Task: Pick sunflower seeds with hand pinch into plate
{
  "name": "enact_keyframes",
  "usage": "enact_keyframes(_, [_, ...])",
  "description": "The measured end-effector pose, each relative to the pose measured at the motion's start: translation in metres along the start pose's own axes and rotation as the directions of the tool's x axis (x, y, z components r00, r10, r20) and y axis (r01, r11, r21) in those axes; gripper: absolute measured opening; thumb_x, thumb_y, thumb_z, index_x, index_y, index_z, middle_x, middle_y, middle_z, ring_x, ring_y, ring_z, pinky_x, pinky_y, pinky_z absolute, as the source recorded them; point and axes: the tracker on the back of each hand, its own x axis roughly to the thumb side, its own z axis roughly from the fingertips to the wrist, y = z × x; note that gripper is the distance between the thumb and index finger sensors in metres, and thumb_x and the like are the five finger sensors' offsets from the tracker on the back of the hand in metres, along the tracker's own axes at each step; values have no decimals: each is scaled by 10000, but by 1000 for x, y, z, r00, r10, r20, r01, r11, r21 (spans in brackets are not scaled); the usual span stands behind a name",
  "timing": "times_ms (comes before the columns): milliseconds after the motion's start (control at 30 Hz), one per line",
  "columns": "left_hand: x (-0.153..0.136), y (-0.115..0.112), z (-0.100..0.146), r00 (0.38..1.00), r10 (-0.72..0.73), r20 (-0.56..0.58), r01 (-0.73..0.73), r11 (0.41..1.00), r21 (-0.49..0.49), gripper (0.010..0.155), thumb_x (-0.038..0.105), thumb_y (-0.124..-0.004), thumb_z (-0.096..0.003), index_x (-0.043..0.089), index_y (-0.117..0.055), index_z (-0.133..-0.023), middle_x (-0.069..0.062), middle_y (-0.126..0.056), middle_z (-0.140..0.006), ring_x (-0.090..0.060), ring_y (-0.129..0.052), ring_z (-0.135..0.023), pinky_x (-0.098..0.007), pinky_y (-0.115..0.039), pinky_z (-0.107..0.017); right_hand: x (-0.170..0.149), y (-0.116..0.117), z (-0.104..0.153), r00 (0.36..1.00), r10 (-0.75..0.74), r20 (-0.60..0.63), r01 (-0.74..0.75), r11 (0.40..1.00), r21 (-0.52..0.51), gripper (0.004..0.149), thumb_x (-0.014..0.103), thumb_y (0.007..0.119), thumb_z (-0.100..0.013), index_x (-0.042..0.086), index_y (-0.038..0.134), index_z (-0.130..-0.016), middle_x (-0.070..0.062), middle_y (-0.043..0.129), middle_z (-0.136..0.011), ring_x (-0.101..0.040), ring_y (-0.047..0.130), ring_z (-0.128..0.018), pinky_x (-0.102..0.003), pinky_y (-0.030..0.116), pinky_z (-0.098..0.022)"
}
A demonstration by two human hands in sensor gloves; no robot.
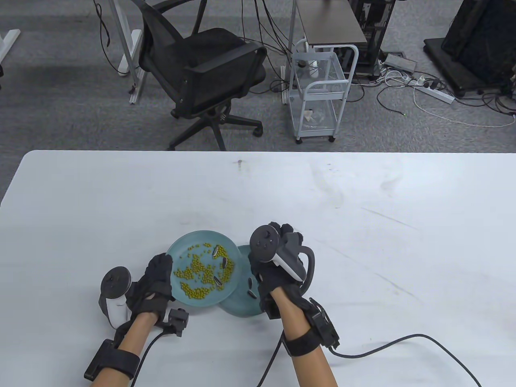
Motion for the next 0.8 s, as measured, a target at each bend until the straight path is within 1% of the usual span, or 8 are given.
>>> enact_keyframes(133, [-3, 8, -1, 999, 48, -19, -47, 998, 30, 449, 460, -590, -632, 160, -554, -964, 52, -907, -780, -117, -968, -212, -314, -825, -234, -2, 17, -7, 1000, 19, 14, -20, 1000, 11, 335, 233, 916, -536, -27, 912, -748, -349, 496, -1115, -671, 383, -984, -795, 302, -650])
enact_keyframes(267, [-5, 10, -1, 998, 52, -25, -51, 998, 40, 449, 459, -591, -633, 158, -555, -963, 49, -906, -780, -119, -967, -212, -316, -825, -234, 5, 35, -13, 999, 11, 41, -13, 999, 39, 335, 239, 913, -536, -25, 913, -743, -350, 501, -1110, -674, 391, -976, -794, 309, -646])
enact_keyframes(400, [-5, 9, -2, 999, 45, -24, -45, 998, 33, 451, 460, -591, -633, 158, -555, -964, 50, -907, -780, -118, -968, -213, -315, -825, -234, 13, 48, -14, 996, 70, 63, -73, 997, 39, 336, 246, 911, -535, -17, 913, -744, -347, 506, -1110, -670, 400, -976, -793, 317, -645])
enact_keyframes(533, [-6, 8, -2, 999, 43, -21, -42, 999, 27, 450, 459, -592, -633, 157, -556, -964, 48, -908, -779, -119, -967, -212, -316, -825, -233, 14, 54, -15, 994, 90, 66, -91, 996, 14, 335, 253, 907, -535, -10, 914, -742, -345, 516, -1105, -669, 414, -972, -791, 326, -643])
enact_keyframes(800, [-6, 6, -2, 999, 46, -25, -46, 999, 15, 450, 458, -596, -632, 154, -559, -962, 44, -909, -777, -123, -967, -209, -318, -823, -231, 11, 54, -15, 996, 66, 60, -67, 998, 8, 337, 258, 896, -541, -5, 913, -751, -345, 524, -1103, -669, 419, -970, -790, 333, -643])
